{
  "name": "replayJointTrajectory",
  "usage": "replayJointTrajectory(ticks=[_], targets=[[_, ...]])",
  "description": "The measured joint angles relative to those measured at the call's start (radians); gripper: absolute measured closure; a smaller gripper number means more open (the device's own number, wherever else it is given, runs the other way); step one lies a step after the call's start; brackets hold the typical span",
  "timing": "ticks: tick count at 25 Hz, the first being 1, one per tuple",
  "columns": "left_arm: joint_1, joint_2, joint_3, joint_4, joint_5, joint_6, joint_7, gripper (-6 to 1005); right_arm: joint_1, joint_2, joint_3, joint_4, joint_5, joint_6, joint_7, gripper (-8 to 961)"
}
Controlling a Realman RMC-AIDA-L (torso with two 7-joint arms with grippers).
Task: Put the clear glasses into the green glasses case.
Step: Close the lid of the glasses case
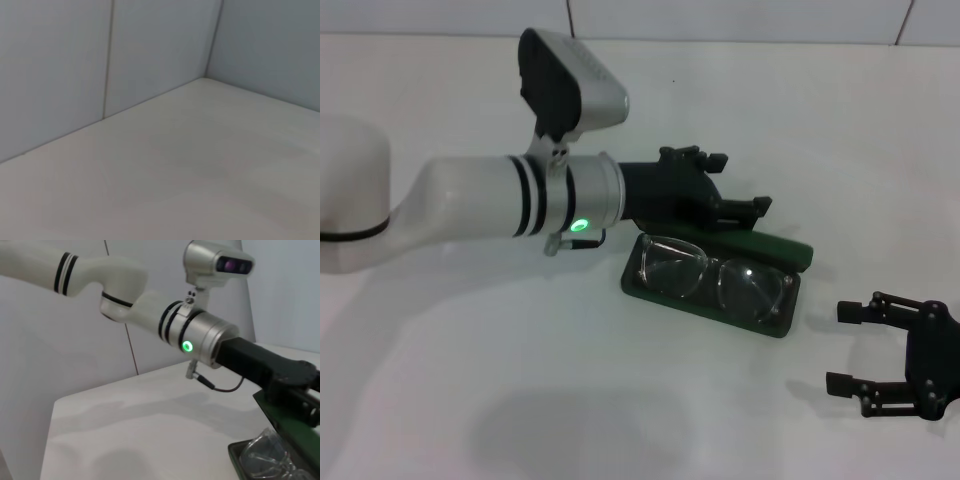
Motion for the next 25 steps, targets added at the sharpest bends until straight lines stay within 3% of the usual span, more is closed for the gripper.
replayJointTrajectory(ticks=[5,14,25], targets=[[0.058,0.004,0.008,0.032,0.002,0.022,0.023,118,0.0,-0.002,0.004,-0.009,0.0,0.0,0.016,89],[0.095,0.004,0.005,0.027,-0.006,0.023,0.094,117,0.013,-0.008,0.004,-0.012,0.0,0.0,0.027,92],[0.158,0.006,0.002,0.026,-0.169,0.065,0.275,117,0.015,-0.011,0.006,-0.014,0.0,0.001,0.028,91]])
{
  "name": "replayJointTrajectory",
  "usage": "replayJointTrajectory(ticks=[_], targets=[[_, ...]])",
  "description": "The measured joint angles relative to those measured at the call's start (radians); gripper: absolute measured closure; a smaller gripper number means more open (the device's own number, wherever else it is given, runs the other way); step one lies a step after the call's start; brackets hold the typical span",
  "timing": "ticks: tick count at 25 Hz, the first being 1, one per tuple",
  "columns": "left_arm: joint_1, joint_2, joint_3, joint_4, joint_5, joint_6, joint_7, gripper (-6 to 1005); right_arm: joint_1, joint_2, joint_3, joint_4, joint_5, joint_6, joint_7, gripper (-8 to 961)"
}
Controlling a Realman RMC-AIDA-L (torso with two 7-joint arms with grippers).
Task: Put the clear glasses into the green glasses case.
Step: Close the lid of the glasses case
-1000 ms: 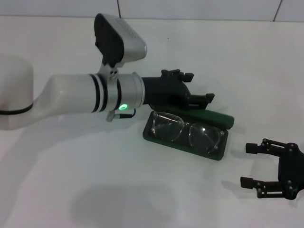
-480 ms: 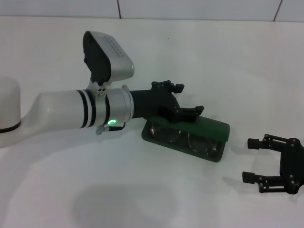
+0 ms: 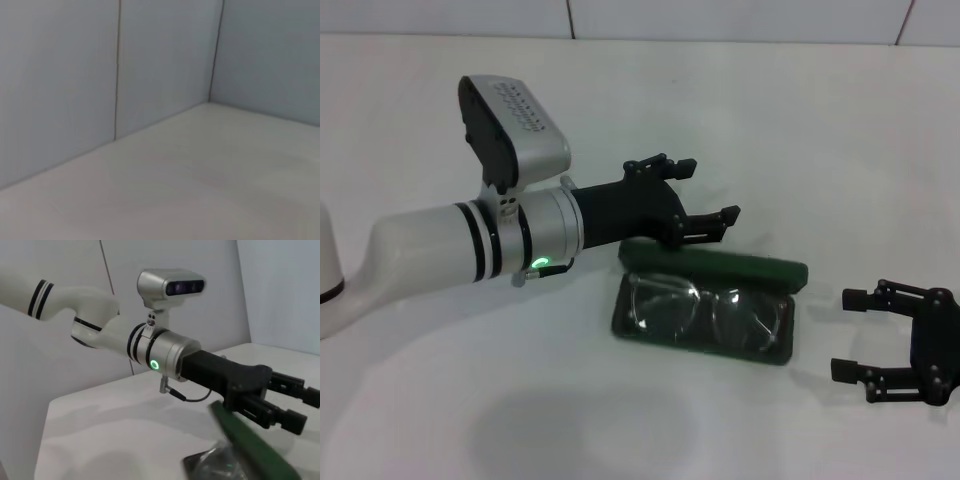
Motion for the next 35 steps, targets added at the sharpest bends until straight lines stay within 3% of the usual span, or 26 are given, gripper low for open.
replayJointTrajectory(ticks=[24,29,35], targets=[[0.054,-0.008,0.021,-0.021,-0.045,0.05,0.188,118,0.002,0.0,0.0,0.001,0.001,0.025,0.022,91],[0.034,0.001,0.017,-0.019,-0.163,0.106,0.175,117,0.011,0.002,-0.004,-0.002,0.002,0.025,0.024,91],[0.004,0.002,0.014,-0.019,-0.18,0.113,0.146,117,0.035,0.009,-0.083,-0.009,-0.043,0.015,0.024,91]])
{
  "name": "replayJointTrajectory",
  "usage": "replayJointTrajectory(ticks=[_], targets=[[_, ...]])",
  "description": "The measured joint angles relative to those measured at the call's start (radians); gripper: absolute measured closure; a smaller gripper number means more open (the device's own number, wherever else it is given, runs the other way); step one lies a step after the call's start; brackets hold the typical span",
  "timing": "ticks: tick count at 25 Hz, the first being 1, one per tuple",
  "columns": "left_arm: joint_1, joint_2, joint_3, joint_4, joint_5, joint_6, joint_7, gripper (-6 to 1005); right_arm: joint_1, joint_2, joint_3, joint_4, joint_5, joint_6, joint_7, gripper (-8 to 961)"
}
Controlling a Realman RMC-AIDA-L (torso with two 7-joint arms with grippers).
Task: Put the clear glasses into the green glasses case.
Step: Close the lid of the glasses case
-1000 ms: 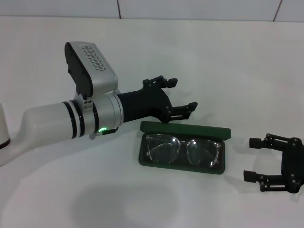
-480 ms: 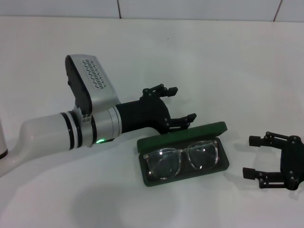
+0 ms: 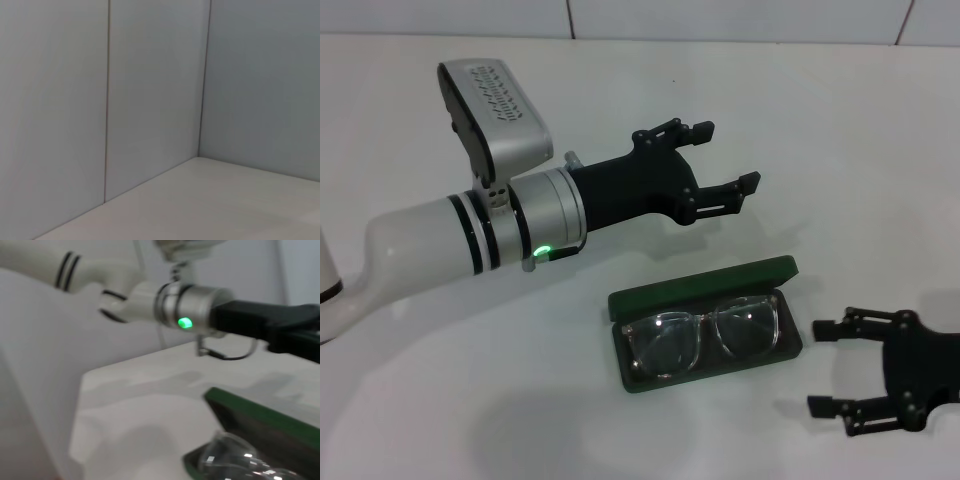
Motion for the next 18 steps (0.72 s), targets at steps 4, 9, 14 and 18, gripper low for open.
replayJointTrajectory(ticks=[4,9,14,18], targets=[[0.002,0.0,-0.003,0.006,-0.004,0.0,0.0,118,0.048,0.006,-0.062,0.007,0.004,-0.025,0.023,91],[0.002,0.002,-0.005,0.009,-0.017,0.0,0.0,117,0.145,0.017,-0.174,0.047,0.021,-0.018,0.112,91],[0.002,0.002,-0.005,0.009,-0.018,0.0,0.003,118,0.244,0.017,-0.261,0.154,0.058,0.03,0.166,91],[0.001,0.002,-0.005,0.01,-0.018,0.0,0.002,118,0.269,0.017,-0.301,0.189,0.078,0.05,0.191,92]])
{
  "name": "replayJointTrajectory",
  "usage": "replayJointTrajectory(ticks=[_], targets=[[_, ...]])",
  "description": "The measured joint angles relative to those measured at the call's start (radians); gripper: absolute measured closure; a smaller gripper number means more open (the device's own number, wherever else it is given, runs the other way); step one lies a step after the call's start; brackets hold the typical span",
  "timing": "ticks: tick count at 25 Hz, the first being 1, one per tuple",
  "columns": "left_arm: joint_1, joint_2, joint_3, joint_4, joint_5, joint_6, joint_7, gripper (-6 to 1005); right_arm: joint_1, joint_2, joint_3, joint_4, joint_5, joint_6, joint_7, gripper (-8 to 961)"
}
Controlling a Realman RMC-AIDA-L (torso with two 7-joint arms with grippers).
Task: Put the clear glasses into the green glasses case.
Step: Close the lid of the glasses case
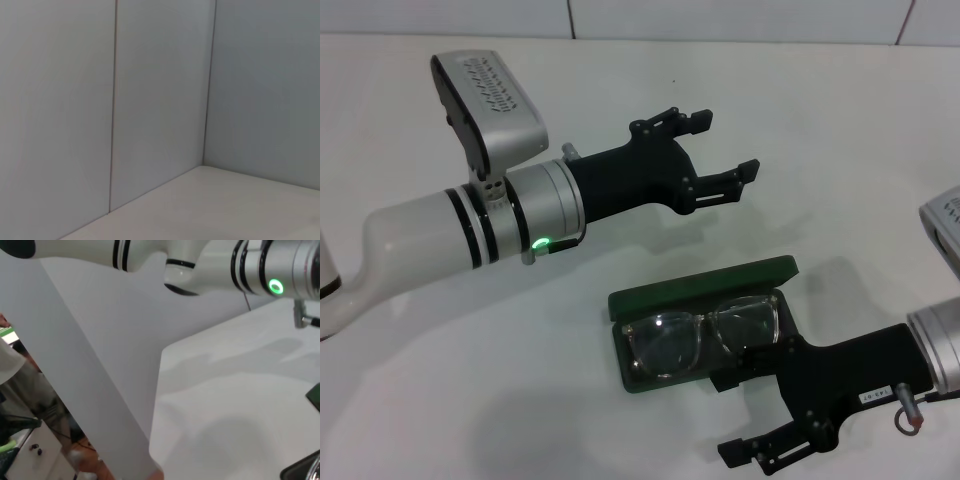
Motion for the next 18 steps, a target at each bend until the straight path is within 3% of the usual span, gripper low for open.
replayJointTrajectory(ticks=[12,18], targets=[[-0.002,0.0,0.0,0.0,0.0,0.0,-0.002,117,0.003,0.0,-0.188,0.002,0.116,0.107,0.117,92],[-0.001,0.0,0.004,0.0,0.003,0.0,-0.002,118,0.002,0.0,-0.2,-0.004,0.14,0.137,0.136,92]])
